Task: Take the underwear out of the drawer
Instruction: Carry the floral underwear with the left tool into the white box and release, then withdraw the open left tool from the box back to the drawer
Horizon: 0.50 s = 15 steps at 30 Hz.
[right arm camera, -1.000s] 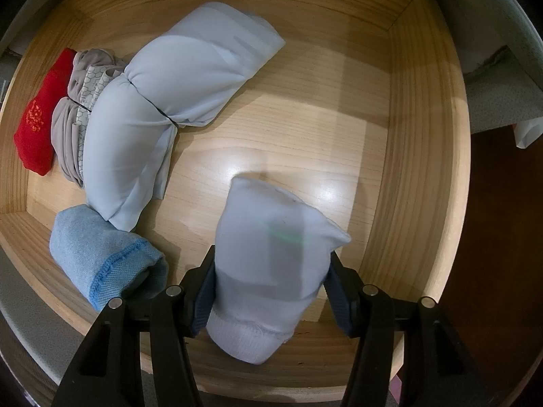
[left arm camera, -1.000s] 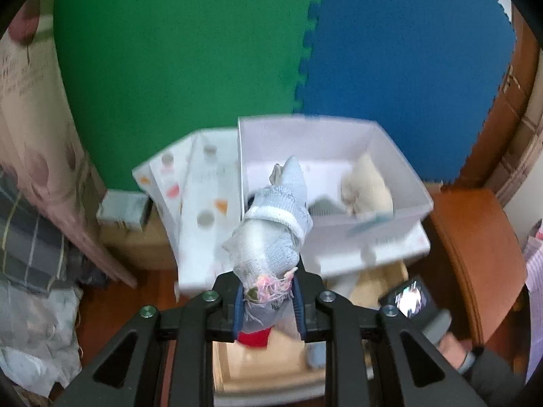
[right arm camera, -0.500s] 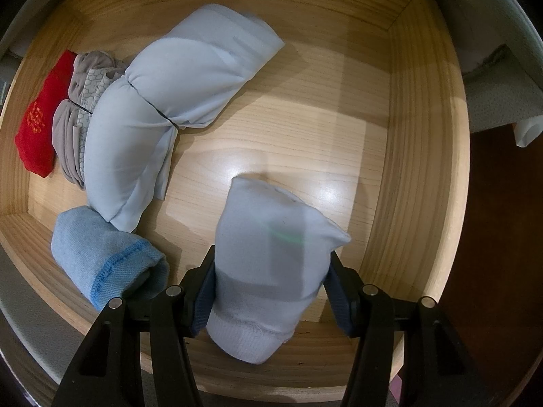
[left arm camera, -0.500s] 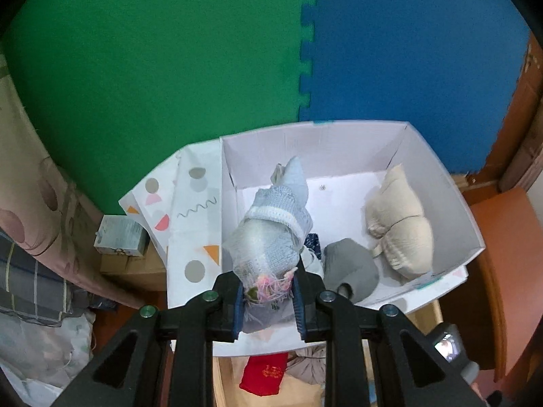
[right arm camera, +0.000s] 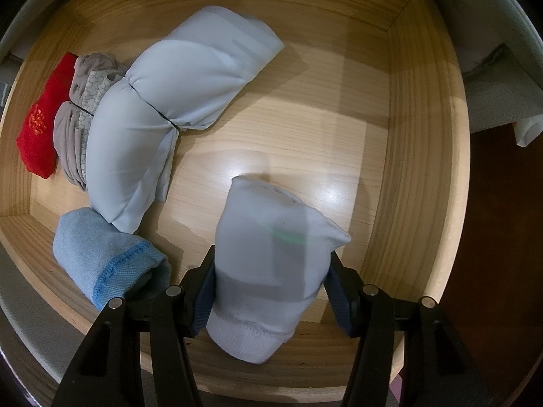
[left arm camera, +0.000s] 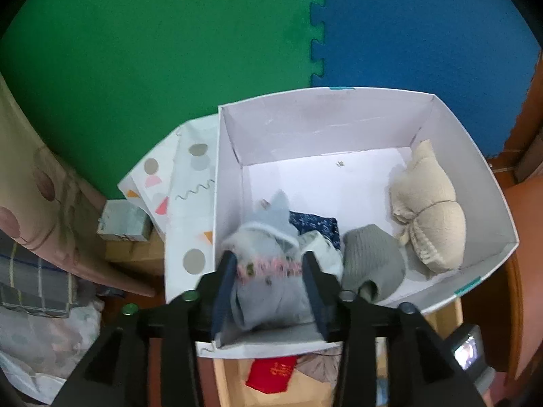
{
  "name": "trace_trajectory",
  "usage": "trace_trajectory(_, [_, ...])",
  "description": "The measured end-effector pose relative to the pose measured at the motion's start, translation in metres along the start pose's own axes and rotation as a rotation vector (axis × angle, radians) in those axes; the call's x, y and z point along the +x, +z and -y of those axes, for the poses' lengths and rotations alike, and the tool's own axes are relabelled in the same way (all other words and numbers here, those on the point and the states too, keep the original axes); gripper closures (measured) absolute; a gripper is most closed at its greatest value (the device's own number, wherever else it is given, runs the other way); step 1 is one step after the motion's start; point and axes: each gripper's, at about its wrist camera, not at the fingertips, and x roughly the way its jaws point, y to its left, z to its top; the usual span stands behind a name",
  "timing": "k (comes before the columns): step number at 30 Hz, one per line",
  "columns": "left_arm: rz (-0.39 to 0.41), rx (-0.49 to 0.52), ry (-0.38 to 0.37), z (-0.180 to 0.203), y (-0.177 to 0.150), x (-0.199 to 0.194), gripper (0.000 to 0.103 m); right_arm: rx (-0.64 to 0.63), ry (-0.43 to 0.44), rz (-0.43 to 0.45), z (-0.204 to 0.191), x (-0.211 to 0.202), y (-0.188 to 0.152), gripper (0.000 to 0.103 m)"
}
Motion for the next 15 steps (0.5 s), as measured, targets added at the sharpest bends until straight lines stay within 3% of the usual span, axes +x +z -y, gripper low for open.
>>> trace_trajectory(9, [0.041,-0.014,-0.012,-0.012,-0.018,-0.028,0.055,-0.001,-0.005,-0.003,-0.001,0.000,0.001,0.048])
trace_trajectory(15, [0.035,-0.039,-0.015,-0.028,-0.050,-0.043,0.055,-0.002,-0.008,-0.005,-0.001,-0.003,0.005,0.048])
